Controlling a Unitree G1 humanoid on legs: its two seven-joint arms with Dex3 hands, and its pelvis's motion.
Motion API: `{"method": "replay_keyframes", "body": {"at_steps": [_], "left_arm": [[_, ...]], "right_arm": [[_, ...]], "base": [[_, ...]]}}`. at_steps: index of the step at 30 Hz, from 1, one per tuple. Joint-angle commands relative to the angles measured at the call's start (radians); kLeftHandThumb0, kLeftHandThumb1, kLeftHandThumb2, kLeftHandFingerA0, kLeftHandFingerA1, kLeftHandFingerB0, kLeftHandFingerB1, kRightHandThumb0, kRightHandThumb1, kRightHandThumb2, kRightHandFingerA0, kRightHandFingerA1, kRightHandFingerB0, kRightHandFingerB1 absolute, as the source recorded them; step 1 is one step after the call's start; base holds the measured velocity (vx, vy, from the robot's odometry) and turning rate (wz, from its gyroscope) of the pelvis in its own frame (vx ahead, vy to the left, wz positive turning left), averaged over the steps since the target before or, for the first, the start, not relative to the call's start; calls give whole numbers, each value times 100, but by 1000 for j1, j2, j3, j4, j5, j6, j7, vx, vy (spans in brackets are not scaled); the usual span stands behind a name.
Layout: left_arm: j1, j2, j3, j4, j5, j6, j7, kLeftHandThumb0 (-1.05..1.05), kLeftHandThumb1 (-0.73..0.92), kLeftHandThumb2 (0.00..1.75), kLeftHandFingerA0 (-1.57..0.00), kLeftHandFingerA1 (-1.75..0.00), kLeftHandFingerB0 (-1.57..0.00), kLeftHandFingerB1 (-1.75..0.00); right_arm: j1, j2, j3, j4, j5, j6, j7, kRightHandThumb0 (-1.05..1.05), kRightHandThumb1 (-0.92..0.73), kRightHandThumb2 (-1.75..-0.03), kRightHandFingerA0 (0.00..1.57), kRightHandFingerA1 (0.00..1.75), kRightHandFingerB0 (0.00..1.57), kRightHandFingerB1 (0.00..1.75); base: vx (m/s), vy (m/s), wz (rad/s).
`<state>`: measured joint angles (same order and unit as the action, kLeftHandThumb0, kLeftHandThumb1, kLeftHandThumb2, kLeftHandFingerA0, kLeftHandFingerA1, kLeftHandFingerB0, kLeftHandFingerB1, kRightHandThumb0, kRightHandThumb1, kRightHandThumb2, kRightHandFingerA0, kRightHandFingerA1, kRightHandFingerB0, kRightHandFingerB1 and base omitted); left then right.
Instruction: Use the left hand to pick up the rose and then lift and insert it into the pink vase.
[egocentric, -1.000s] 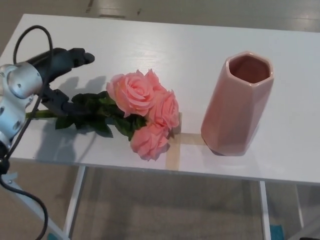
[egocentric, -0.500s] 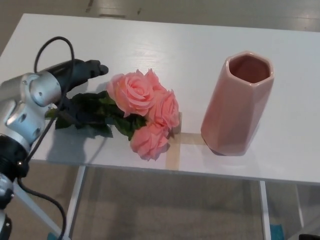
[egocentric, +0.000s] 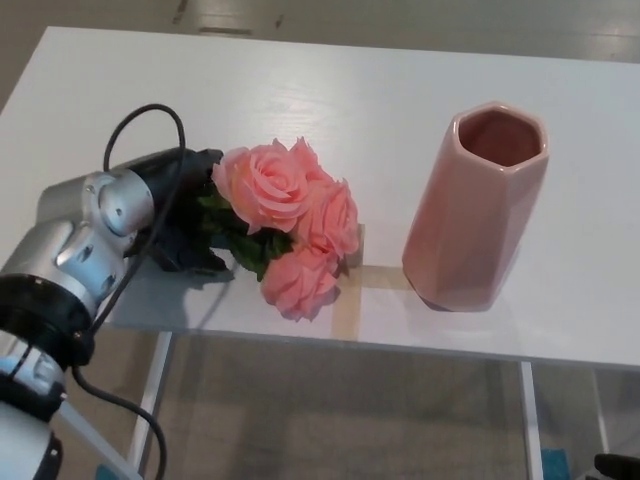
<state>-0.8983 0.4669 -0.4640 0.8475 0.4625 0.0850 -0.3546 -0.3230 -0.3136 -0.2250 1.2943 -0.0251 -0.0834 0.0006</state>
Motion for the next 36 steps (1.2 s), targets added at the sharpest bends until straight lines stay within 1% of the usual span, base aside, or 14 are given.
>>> {"method": "replay_keyframes", "body": {"at_steps": [1,3,4,5,6,7,8,9,10,14,15,20,24,36], "left_arm": [[5,-20,-7,38,40,-47,50,-56,37,75,-5,-17,-5,-23],[22,-21,-8,41,45,-61,66,-63,42,73,-11,-23,-10,-24],[27,-20,-11,47,51,-73,77,-31,30,87,0,-48,0,-47],[31,-22,-13,54,55,-88,89,-56,49,72,-19,-38,-12,-36],[34,-23,-12,60,55,-101,97,-40,70,62,-49,-37,-25,-30],[38,-26,-8,66,53,-116,104,-40,70,62,-49,-37,-25,-30],[46,-26,-2,63,46,-131,109,-33,76,62,-73,-43,-33,-31],[58,-30,12,59,31,-155,122,-24,80,65,-101,-64,-53,-37],[67,-37,19,54,28,-172,140,-17,84,65,-107,-84,-63,-41],[76,-47,27,51,35,-190,162,-17,84,65,-107,-84,-63,-41],[84,-53,24,44,45,-194,184,-16,76,63,-77,-132,-77,-48],[108,-66,9,33,81,-229,275,-21,74,62,-63,-138,-83,-53],[125,-101,48,51,32,-233,296,-20,76,62,-66,-139,-76,-91],[125,-213,266,134,-112,-248,323,-15,82,65,-94,-127,-77,-93]], "right_arm": [[-13,-8,-6,4,13,10,0,-32,-60,-57,63,49,55,44],[-14,-5,-8,1,16,11,3,-32,-60,-57,63,49,54,44],[-18,-2,-12,0,20,13,4,-33,-60,-57,63,49,54,44],[-22,0,-14,0,23,14,5,-33,-60,-57,63,49,54,43],[-22,1,-15,-1,23,14,6,-33,-60,-58,63,49,54,43],[-22,2,-17,-1,24,14,7,-33,-60,-58,63,49,54,43],[-20,2,-17,0,24,12,9,-33,-61,-57,62,49,53,43],[-18,1,-19,0,25,10,14,-32,-61,-58,60,48,51,42],[-19,0,-19,0,23,9,17,-33,-61,-57,60,48,52,43],[-19,-2,-19,1,21,8,20,-33,-61,-57,60,48,52,43],[-17,-3,-16,1,18,9,20,-32,-62,-58,60,48,52,43],[-12,-4,-12,1,14,9,20,-33,-63,-58,60,48,53,43],[-8,-1,-13,0,16,7,18,-32,-63,-58,60,48,54,43],[-16,3,-14,0,18,10,16,-32,-63,-59,60,47,54,43]], "base": [[0,0,0],[0,0,0],[0,0,0],[0,0,0],[0,0,0],[0,0,0],[0,0,0],[0,0,0],[0,0,0],[0,0,0],[0,0,0],[0,0,0],[0,0,0],[0,0,0]]}}
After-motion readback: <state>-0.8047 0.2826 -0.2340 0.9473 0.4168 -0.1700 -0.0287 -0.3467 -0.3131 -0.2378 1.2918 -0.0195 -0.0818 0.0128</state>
